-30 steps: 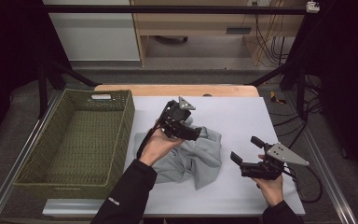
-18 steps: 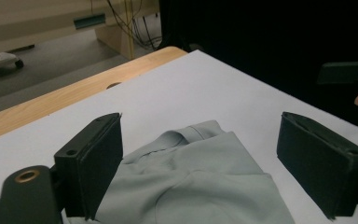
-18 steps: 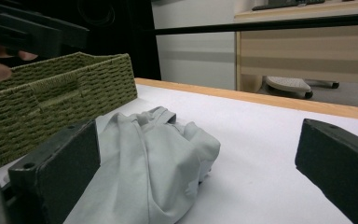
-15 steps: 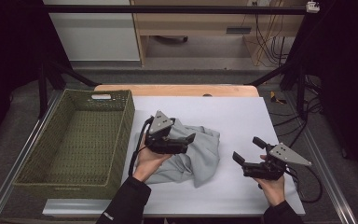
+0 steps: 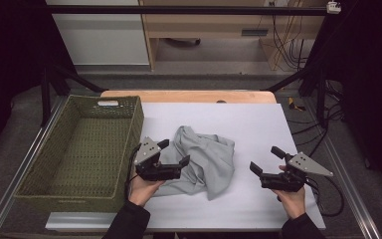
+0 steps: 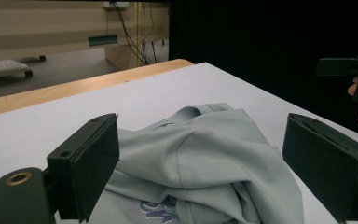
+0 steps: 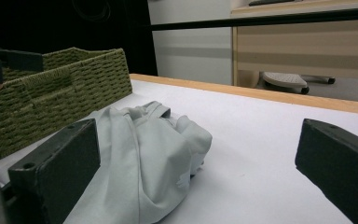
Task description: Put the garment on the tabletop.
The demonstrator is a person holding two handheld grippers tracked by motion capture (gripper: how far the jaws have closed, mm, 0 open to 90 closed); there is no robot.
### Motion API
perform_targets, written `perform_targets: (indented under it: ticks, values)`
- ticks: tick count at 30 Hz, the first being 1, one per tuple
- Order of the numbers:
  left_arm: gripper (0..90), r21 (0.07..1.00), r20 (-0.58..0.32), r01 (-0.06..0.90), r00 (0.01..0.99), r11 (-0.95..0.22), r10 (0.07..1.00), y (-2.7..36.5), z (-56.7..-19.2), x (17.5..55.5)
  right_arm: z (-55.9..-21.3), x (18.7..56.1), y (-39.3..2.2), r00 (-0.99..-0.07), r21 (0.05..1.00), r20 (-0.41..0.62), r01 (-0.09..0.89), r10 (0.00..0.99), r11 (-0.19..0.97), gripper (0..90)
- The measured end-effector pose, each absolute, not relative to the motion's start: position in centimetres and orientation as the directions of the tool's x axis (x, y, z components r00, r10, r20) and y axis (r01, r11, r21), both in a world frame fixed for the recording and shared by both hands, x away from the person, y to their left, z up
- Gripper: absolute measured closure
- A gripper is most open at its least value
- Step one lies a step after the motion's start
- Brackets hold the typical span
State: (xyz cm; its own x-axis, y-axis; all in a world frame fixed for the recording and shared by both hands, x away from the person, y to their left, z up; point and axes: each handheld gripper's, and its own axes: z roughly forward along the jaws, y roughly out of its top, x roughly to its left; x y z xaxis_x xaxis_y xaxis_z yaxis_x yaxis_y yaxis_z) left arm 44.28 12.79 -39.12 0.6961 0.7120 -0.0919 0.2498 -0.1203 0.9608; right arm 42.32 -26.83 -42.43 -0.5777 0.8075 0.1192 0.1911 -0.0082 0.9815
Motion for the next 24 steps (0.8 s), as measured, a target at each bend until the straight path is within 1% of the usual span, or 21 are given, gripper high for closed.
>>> perform_targets:
  ticks: [5,9,10,14,19,24]
  values:
    - [8.0,0.969,-0.080,0.222,0.687,-0.104,0.723,13.7,-40.0,43.7,-42.5,42.3,-26.9,-0.579,0.981,0.124,0.191,0.806,-0.014,0.3]
    - [7.6,0.965,-0.090,0.238,0.689,-0.108,0.719,14.1,-40.7,43.7,-42.8,42.2,-26.8,-0.572,0.978,0.131,0.208,0.810,-0.011,0.3]
    - [7.1,0.964,-0.092,0.243,0.689,-0.110,0.719,14.1,-40.9,43.7,-42.9,42.3,-26.9,-0.579,0.981,0.118,0.194,0.807,-0.003,0.3]
    - [6.1,0.960,-0.096,0.253,0.689,-0.116,0.718,14.2,-41.2,43.7,-43.2,42.3,-27.2,-0.580,0.981,0.113,0.196,0.806,0.004,0.3]
    - [5.2,0.960,-0.082,0.247,0.690,-0.128,0.719,14.4,-41.4,43.3,-43.4,42.1,-27.6,-0.577,0.980,0.119,0.201,0.808,0.000,0.3]
    - [5.0,0.956,-0.082,0.261,0.682,-0.137,0.726,14.6,-41.8,43.4,-43.4,42.1,-27.6,-0.579,0.980,0.116,0.200,0.807,0.003,0.3]
